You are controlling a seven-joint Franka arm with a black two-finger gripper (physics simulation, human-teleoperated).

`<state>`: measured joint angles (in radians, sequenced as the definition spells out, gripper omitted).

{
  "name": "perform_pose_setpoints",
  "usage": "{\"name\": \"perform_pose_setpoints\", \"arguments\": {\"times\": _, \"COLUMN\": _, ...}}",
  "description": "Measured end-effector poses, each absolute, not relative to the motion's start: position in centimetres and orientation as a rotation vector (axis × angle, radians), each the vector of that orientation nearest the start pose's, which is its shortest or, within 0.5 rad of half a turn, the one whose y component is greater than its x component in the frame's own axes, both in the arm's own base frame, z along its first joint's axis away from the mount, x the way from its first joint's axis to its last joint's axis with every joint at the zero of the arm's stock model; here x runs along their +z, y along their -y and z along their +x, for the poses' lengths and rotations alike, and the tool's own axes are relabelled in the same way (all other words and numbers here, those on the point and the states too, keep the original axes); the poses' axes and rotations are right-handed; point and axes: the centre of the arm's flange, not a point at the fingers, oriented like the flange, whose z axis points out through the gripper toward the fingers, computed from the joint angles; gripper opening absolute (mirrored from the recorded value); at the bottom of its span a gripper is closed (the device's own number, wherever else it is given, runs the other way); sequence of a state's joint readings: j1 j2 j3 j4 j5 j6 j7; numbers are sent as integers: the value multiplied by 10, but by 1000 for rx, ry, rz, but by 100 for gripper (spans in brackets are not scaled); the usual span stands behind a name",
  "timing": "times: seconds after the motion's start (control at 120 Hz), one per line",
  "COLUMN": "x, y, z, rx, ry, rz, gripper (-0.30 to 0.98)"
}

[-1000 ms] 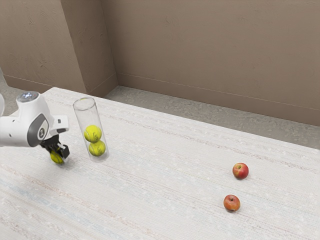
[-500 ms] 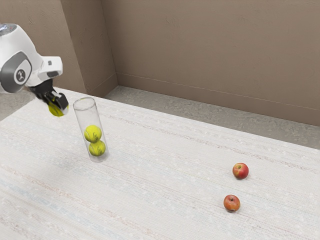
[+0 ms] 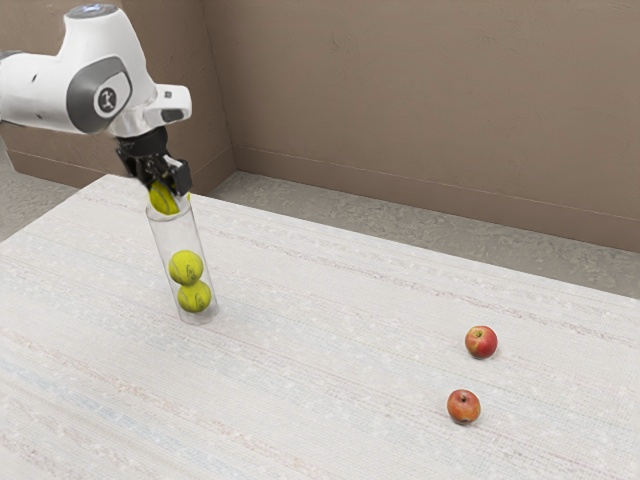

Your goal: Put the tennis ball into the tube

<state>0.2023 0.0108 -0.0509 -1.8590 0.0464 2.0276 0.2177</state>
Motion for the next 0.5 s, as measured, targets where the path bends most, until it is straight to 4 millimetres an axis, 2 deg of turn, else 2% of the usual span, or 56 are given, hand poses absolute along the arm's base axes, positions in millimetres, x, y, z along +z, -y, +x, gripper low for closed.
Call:
{"name": "perform_pose_setpoints", "arguments": {"times": 0.217, "x": 526, "y": -92, "z": 584, "rx": -232, "ry": -104, "rz": -3060, "gripper": 36}}
{"name": "perform_pose_setpoints", "arguments": {"times": 0.358, "x": 523, "y": -113, "z": 581, "rx": -220, "ry": -41, "rz": -3063, "gripper": 40}}
{"name": "perform_pose_setpoints", "arguments": {"times": 0.5, "x": 521, "y": -132, "z": 580, "rx": -213, "ry": 13, "rz": -3068, "gripper": 54}}
